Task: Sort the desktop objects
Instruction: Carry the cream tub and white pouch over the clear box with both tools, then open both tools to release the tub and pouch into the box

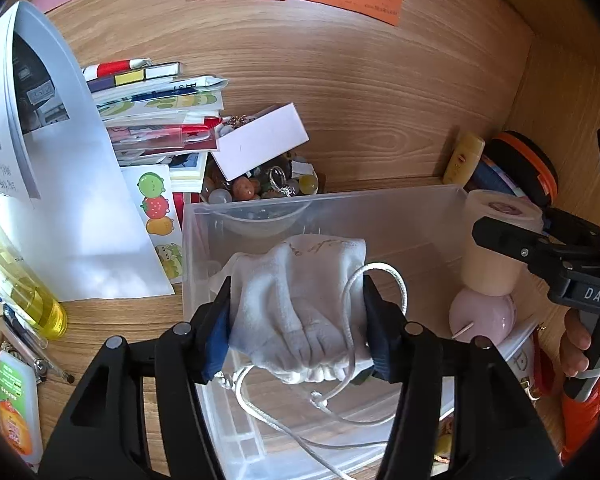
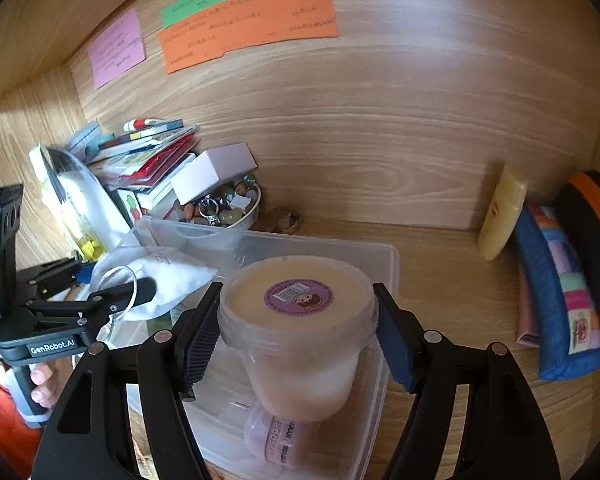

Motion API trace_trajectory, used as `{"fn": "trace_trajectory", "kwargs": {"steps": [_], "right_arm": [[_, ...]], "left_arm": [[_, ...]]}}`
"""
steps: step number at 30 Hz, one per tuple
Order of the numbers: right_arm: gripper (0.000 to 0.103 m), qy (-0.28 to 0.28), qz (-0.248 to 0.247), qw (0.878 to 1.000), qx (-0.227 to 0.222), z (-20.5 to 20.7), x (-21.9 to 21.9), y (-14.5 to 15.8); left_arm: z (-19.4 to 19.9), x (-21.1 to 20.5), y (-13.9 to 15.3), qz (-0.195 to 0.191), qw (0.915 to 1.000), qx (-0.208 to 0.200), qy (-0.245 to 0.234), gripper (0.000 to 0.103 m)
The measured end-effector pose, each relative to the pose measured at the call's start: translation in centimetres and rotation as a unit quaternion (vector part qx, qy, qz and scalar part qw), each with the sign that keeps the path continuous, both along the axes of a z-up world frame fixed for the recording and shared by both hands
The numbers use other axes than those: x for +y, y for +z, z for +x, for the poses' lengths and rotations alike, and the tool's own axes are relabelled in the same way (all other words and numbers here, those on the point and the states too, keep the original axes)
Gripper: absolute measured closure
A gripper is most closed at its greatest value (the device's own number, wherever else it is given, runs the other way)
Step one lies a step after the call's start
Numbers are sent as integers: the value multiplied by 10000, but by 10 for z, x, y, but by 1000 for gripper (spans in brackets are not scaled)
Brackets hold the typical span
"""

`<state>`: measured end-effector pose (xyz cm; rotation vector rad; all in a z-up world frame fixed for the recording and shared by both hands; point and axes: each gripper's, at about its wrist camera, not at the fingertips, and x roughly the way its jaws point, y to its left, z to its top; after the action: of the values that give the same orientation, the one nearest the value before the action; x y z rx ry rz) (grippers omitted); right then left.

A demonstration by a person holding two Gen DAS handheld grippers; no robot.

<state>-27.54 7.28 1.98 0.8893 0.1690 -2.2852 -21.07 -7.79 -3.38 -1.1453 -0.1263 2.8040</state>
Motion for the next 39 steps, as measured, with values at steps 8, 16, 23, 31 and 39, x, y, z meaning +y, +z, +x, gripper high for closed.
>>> {"fn": "trace_trajectory", "kwargs": {"steps": [8, 16, 23, 31, 39], "right_arm": [[35, -103, 262, 9996, 45, 0, -5, -11], [40, 111, 287, 9994, -150, 0, -10, -20], [39, 181, 332, 9993, -71, 6, -11, -20], [26, 320, 324, 9990, 27, 17, -13, -15], [23, 184, 221, 9993, 228, 36, 4, 3]], "left_arm": [[3, 3, 1, -11, 9999, -17, -116, 37], [4, 3, 2, -33, 9999, -3, -150, 36], [8, 4, 8, 13, 9998, 107, -139, 29], [19, 4, 23, -18, 9991, 387, -161, 14], [34, 3, 34, -9, 9984, 563, -42, 7]]}}
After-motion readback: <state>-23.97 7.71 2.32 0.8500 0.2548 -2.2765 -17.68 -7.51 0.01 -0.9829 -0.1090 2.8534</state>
